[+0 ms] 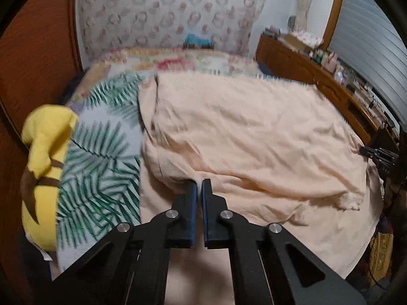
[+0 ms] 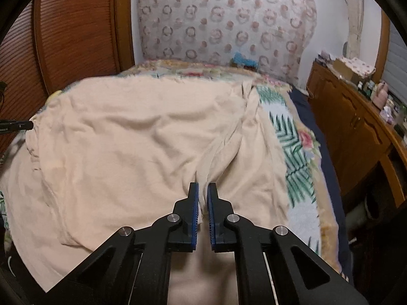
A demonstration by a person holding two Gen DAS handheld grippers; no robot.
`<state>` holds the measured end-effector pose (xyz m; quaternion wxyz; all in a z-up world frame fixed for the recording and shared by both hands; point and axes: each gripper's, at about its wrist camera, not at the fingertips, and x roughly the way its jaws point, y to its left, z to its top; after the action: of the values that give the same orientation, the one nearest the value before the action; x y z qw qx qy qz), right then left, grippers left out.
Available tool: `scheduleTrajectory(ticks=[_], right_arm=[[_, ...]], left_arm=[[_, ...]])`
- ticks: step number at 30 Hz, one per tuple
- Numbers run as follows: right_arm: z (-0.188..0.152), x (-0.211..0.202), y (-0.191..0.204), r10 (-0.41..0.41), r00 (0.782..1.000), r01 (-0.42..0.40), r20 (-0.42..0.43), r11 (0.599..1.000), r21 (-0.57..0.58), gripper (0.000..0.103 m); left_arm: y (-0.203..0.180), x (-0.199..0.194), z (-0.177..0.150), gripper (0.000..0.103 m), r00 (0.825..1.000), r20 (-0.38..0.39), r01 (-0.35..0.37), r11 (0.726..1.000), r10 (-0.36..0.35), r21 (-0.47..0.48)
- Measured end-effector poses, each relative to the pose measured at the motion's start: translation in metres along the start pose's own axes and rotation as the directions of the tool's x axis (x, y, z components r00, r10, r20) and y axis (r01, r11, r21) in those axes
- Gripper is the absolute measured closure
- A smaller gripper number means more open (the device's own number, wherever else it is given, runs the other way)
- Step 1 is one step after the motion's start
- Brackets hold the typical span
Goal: Fold small clothes
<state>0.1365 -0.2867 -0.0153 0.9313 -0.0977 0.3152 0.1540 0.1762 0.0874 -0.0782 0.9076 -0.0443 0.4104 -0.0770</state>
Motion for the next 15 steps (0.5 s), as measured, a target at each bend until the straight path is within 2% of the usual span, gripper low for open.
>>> scheduleTrajectory(ticks=[9,15], right_arm=[[0.010,-0.031,-0.001,0.045,0.996,-0.047,0.079,0.999,0.025,0.097],[0.007,-0.057,-0.009,0.053,0.991,-0.057,0.125,0.998,0.030,0.097]], left_arm=[[-0.016,-0.051,0.011,0.099,0.990,0.131,0.040,0.999,-0.042,0.016],[-0.022,-0.083,0.003,0.099,0.978,0.191,0.075,0.997,-0.078,0.024]])
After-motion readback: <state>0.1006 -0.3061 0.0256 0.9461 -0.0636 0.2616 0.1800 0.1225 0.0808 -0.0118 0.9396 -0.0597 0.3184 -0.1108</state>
